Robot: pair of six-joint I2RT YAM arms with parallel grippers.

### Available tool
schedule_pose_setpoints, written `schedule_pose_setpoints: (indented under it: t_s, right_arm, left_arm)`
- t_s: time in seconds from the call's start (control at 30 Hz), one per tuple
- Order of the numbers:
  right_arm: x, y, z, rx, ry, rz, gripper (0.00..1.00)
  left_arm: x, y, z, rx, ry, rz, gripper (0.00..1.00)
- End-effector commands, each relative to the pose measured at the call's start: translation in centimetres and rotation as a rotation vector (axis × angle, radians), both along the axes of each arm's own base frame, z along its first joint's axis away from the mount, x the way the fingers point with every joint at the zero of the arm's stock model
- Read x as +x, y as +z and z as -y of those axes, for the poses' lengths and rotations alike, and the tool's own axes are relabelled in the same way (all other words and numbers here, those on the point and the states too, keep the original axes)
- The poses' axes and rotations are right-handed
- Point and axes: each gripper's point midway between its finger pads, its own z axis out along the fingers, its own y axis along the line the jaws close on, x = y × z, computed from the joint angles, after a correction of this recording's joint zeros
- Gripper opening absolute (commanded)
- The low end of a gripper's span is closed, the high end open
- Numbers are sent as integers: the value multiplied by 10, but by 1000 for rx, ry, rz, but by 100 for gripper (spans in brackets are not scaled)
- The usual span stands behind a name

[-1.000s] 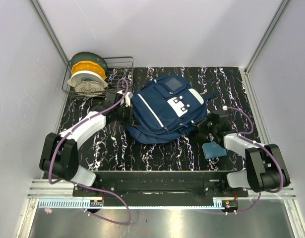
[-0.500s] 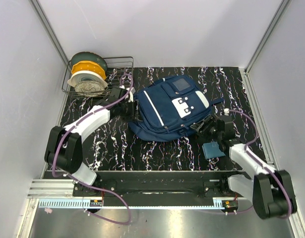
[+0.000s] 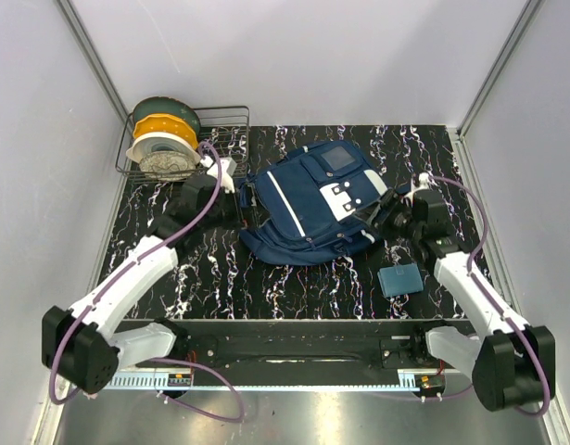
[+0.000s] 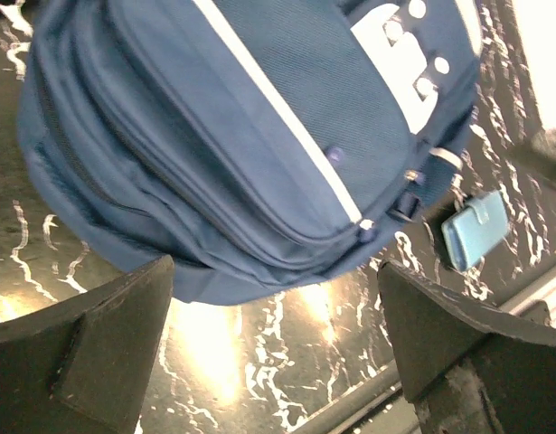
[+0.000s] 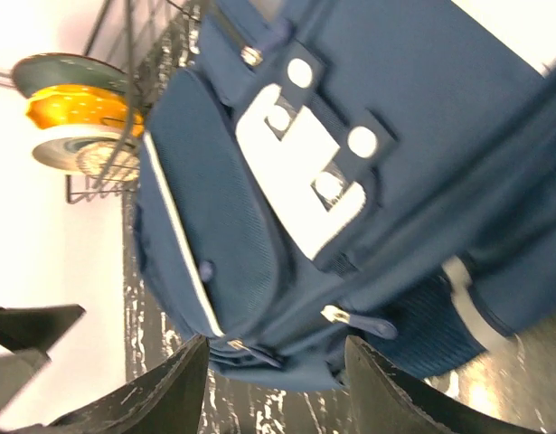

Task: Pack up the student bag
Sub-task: Zip the student bag at the center of the board.

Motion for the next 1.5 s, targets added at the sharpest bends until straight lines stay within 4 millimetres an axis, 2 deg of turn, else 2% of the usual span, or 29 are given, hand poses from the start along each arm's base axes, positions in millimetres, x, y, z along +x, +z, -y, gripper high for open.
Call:
schedule_pose_setpoints:
  t_s: [0.0,0.03,0.07,0.1,0.13,0.2,0.23,0.27,0.4,0.47,0.53,0.63,0.67,0.73,0.77,0.8,0.87,0.93,0.97,1.07,1.27,1.33,1.47]
  right_arm:
    - [25,44,-21,51,99,86,66]
    - [27,52,-25,71,117,87,66]
    - [28,52,-28,81,129,76,66]
    - [27,47,-30,89,137,41,65]
    - [25,51,-33,103,152,29,65]
    - [16,48,-33,102,163,-17,65]
    - [12,44,-32,97,161,-27,65]
    - [10,40,-30,90,155,-33,65]
    - [14,28,-27,63,148,-21,64]
    - [21,32,-30,66,159,-33,64]
    - [25,39,-34,89,166,-21,64]
    - [34,39,-36,124,140,-14,64]
    - [37,39,-38,140,139,-8,63]
    - [38,38,-40,172,127,-24,62]
    - [40,34,-40,182,119,-33,61]
    - [41,30,-40,186,111,-48,60]
    - [47,27,-42,188,121,-43,57]
    - [50,23,-46,186,139,-56,56]
    - [51,13,-47,183,147,-83,56]
    - [50,3,-58,174,208,-115,56]
    - [54,-10,-76,189,267,-118,57]
    - [57,-8,-82,204,286,-109,56]
    - [59,-19,-90,181,292,-131,50]
  left_arm:
    - [-17,25,23,-58,16,94,99]
    - [-19,28,25,-49,39,110,99]
    - [-31,29,41,-60,-5,107,99]
    - [-34,32,47,-83,18,90,99]
    - [-36,34,51,-93,28,82,99]
    - [-52,42,73,-132,1,74,99]
    - [-50,41,74,-116,25,88,99]
    - [-60,41,85,-112,4,92,99]
    - [-58,17,89,-106,104,35,99]
    - [-63,10,96,-107,107,27,99]
    - [-65,6,99,-90,99,30,99]
    - [-59,3,99,-21,78,67,99]
    - [-57,11,102,-11,56,92,99]
    - [-54,7,112,7,26,85,99]
    - [-52,12,117,3,17,87,99]
    - [-50,5,122,18,10,68,99]
    - [-54,2,131,17,-23,42,98]
    - [-53,-5,130,30,-18,28,98]
    - [-53,-11,126,40,-8,22,98]
    - [-51,-15,118,31,16,14,98]
    - [-47,-12,116,0,21,6,98]
    - [-48,-14,117,1,14,0,98]
    - [-49,-16,120,4,5,-12,98]
